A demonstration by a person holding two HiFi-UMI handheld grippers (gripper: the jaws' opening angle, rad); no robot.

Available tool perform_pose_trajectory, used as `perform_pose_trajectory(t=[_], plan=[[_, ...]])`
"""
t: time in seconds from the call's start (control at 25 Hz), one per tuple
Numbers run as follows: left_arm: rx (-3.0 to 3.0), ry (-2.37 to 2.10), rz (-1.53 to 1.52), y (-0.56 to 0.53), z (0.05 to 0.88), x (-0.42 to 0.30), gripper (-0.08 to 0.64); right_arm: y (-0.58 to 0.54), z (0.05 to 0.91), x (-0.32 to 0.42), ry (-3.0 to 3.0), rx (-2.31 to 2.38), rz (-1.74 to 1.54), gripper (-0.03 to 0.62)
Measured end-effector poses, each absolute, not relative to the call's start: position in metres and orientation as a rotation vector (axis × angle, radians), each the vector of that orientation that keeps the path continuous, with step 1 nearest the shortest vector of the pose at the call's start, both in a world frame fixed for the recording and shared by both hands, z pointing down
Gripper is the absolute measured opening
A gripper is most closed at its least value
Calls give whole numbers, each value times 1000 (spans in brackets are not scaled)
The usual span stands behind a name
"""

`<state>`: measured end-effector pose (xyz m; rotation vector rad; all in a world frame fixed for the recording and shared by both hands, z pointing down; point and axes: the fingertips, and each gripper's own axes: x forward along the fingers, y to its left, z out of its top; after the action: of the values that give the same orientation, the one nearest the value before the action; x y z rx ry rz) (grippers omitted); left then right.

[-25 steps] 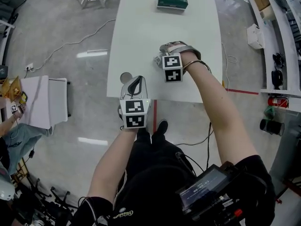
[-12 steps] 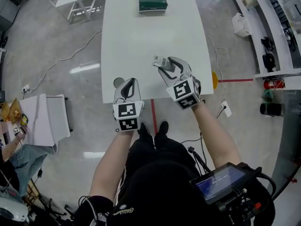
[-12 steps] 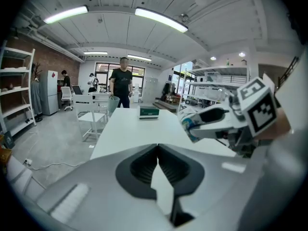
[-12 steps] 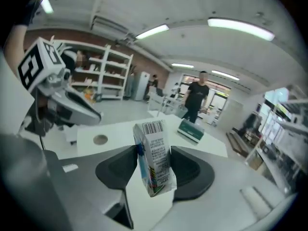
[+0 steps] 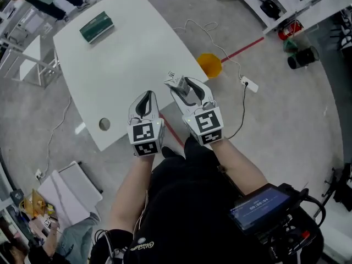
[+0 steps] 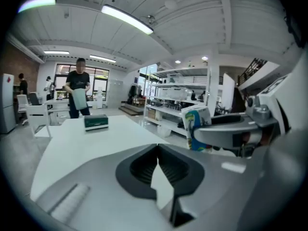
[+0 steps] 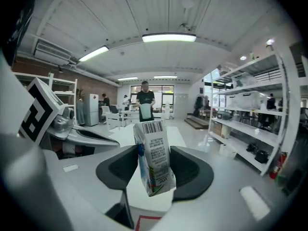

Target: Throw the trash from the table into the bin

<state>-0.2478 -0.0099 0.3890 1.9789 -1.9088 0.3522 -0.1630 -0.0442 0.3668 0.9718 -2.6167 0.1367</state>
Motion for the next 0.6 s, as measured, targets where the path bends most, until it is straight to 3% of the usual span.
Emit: perform_pose_trajectory(t=[0.28, 0.6], plan=[[2222, -1634, 442, -104, 404, -95, 9, -119, 389, 0, -2455, 1346, 280, 206], [2202, -1492, 490, -209, 466, 18, 9, -219, 463, 104, -2326, 1427, 445, 199]])
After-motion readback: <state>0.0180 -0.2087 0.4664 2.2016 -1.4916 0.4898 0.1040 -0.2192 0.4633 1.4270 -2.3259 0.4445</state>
